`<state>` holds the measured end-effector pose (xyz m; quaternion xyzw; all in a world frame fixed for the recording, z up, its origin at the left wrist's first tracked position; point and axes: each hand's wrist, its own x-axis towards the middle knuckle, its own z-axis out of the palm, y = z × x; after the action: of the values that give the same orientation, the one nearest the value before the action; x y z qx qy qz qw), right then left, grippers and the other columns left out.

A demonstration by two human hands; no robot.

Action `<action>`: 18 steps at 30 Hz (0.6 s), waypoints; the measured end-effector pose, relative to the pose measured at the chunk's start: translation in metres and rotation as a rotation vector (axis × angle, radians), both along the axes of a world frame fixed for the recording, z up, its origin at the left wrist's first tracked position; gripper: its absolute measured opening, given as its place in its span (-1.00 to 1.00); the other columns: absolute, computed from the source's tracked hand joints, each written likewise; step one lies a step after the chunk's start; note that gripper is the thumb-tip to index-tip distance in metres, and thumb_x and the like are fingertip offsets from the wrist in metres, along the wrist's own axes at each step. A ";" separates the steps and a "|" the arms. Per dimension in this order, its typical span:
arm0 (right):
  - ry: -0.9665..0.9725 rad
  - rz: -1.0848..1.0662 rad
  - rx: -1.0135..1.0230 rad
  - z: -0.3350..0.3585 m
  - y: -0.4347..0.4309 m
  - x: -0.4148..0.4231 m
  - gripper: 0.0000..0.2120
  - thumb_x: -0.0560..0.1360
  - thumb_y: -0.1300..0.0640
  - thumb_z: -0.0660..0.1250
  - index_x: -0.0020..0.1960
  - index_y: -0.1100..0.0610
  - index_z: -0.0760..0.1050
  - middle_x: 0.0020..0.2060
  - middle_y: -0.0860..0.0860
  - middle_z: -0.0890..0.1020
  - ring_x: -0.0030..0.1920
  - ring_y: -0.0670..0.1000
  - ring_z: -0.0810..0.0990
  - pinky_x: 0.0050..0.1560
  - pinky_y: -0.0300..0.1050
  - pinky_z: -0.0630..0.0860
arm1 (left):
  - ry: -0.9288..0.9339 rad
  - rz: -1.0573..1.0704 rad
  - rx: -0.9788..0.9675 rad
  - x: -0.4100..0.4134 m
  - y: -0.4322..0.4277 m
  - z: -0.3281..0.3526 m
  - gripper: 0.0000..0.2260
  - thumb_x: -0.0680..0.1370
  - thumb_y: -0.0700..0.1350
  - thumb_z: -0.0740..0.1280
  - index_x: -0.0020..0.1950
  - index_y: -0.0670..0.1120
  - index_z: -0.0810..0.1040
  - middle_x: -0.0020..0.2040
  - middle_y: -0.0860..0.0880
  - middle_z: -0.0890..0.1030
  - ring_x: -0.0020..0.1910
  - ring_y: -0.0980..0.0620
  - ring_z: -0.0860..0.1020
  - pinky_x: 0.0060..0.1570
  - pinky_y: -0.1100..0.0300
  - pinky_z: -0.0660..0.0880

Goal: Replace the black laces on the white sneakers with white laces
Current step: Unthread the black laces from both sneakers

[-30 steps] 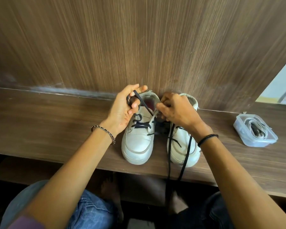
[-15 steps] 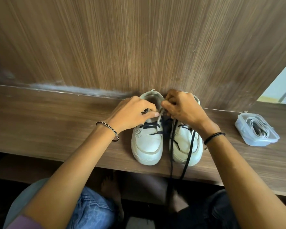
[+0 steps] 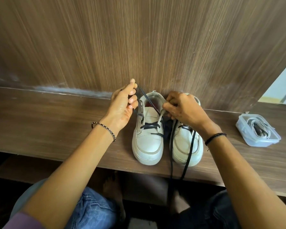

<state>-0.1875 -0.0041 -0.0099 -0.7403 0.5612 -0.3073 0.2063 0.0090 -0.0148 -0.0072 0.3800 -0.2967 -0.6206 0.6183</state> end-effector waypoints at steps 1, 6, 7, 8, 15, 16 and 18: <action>-0.002 0.001 0.002 0.000 0.000 0.000 -0.86 0.59 0.22 0.35 -0.03 0.32 0.53 -0.33 0.12 0.70 -0.38 -0.02 0.65 -0.34 -0.32 0.57 | 0.023 -0.020 -0.016 0.000 0.000 -0.001 -0.82 0.67 -0.11 0.31 -0.12 -0.12 0.53 -0.38 0.07 0.46 -0.52 0.19 0.33 -0.61 0.36 0.20; 0.012 0.000 -0.003 -0.002 -0.001 0.000 -0.86 0.58 0.21 0.33 -0.02 0.30 0.52 -0.32 0.13 0.70 -0.39 -0.04 0.65 -0.35 -0.35 0.54 | -0.153 -0.256 -0.076 0.001 0.005 0.003 -0.73 0.67 0.01 0.28 -0.20 -0.03 0.40 -0.23 -0.01 0.59 -0.49 0.13 0.36 -0.60 0.34 0.14; 0.011 0.002 -0.003 -0.002 -0.001 0.000 -0.87 0.59 0.21 0.33 -0.02 0.30 0.52 -0.32 0.13 0.70 -0.39 -0.04 0.65 -0.35 -0.35 0.54 | -0.345 -0.262 -0.128 0.001 0.007 0.005 -0.71 0.65 0.03 0.30 -0.23 -0.03 0.40 -0.32 0.01 0.52 -0.49 0.11 0.35 -0.58 0.33 0.15; 0.011 0.003 -0.004 -0.002 -0.002 -0.001 -0.86 0.59 0.21 0.33 -0.02 0.30 0.52 -0.32 0.13 0.70 -0.38 -0.04 0.65 -0.35 -0.35 0.54 | -0.621 -0.237 -0.216 0.001 0.009 0.004 -0.71 0.64 0.04 0.34 -0.23 -0.03 0.43 -0.34 0.03 0.50 -0.46 0.10 0.38 -0.53 0.32 0.23; 0.019 0.016 -0.020 -0.003 -0.005 -0.001 -0.84 0.60 0.18 0.35 -0.02 0.30 0.52 -0.34 0.10 0.70 -0.39 -0.08 0.66 -0.33 -0.32 0.57 | -1.900 -0.231 -0.696 -0.004 0.016 -0.010 -0.80 0.62 0.13 0.29 0.17 0.14 0.60 -0.22 0.12 0.56 -0.08 -0.06 0.64 -0.24 0.12 0.38; 0.031 0.014 -0.027 -0.003 -0.005 -0.001 -0.84 0.59 0.18 0.35 -0.02 0.30 0.52 -0.34 0.09 0.70 -0.39 -0.09 0.65 -0.34 -0.33 0.56 | -1.932 -0.202 -0.721 -0.003 0.014 -0.010 -0.79 0.63 0.15 0.27 0.16 0.14 0.63 -0.15 0.10 0.61 -0.07 -0.07 0.64 -0.24 0.13 0.34; 0.046 0.009 -0.035 -0.002 -0.004 0.000 -0.85 0.59 0.18 0.34 -0.01 0.30 0.52 -0.34 0.08 0.70 -0.39 -0.11 0.65 -0.34 -0.37 0.54 | -1.940 -0.175 -0.770 -0.001 0.013 -0.012 -0.78 0.65 0.15 0.24 0.11 0.14 0.64 -0.14 0.10 0.63 -0.08 -0.05 0.64 -0.26 0.14 0.28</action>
<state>-0.1878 -0.0084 -0.0122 -0.7533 0.5569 -0.2988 0.1819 0.0079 -0.0015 -0.0189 0.4697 -0.8693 0.0444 0.1472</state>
